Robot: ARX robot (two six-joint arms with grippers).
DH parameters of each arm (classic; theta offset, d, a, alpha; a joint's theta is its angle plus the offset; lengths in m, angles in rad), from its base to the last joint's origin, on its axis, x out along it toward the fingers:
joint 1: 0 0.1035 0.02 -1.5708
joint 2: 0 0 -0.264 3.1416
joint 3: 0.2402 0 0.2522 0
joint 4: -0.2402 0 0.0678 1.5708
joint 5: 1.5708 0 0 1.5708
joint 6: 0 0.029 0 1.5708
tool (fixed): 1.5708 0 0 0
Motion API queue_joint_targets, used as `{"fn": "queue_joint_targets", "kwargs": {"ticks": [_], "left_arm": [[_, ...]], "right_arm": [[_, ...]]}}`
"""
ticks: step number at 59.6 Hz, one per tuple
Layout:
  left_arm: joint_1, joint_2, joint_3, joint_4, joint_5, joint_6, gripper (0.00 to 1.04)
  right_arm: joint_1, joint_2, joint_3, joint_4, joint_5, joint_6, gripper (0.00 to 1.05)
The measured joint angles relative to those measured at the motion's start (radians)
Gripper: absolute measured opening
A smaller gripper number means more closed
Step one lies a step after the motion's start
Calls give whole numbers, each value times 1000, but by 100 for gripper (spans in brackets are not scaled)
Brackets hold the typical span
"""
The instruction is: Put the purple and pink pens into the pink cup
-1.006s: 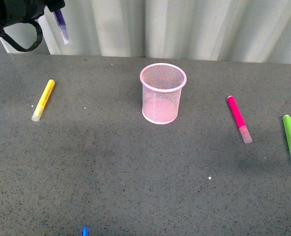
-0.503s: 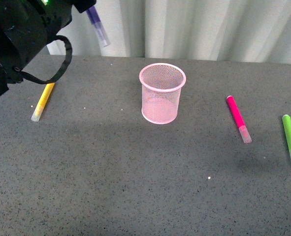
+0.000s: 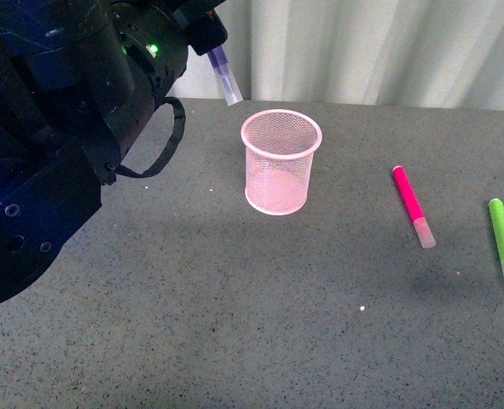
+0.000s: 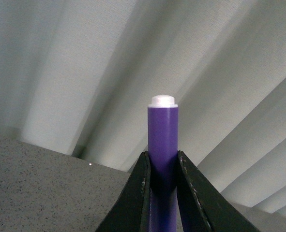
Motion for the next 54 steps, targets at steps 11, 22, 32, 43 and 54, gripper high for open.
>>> {"fn": "queue_joint_targets", "kwargs": {"ticks": [11, 22, 32, 43, 54], "left_arm": [[0, 12, 2, 0, -1, -2, 12], [-32, 125, 133, -7, -16, -7, 12], [-63, 274, 307, -71, 13, -2, 12], [-45, 281, 332, -64, 26, 14, 12], [-33, 282, 305, -26, 29, 20, 12]], "right_arm": [[0, 0, 0, 0, 0, 0, 98], [0, 0, 0, 0, 0, 0, 98], [0, 0, 0, 0, 1, 0, 98], [0, 0, 0, 0, 0, 0, 98], [0, 0, 0, 0, 0, 0, 98]]}}
